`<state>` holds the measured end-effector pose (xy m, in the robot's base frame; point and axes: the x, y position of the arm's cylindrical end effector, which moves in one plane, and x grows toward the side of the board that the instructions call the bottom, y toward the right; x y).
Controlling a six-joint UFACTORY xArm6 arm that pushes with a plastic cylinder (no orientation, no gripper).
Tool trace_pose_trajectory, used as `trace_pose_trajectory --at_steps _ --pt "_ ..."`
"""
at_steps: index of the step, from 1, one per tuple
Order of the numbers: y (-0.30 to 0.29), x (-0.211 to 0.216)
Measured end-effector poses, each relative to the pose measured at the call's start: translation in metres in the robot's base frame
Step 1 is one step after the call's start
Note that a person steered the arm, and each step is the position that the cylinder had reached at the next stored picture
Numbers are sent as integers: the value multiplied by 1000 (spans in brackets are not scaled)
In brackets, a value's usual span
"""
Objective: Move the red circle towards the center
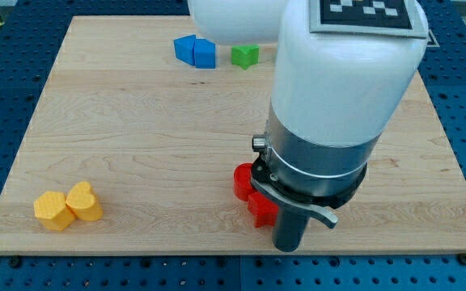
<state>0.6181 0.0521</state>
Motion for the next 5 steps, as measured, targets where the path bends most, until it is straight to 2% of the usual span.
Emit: trace_pose_trajectory --at_steps 2,5 --pt "-45 -3" --pt "-35 0"
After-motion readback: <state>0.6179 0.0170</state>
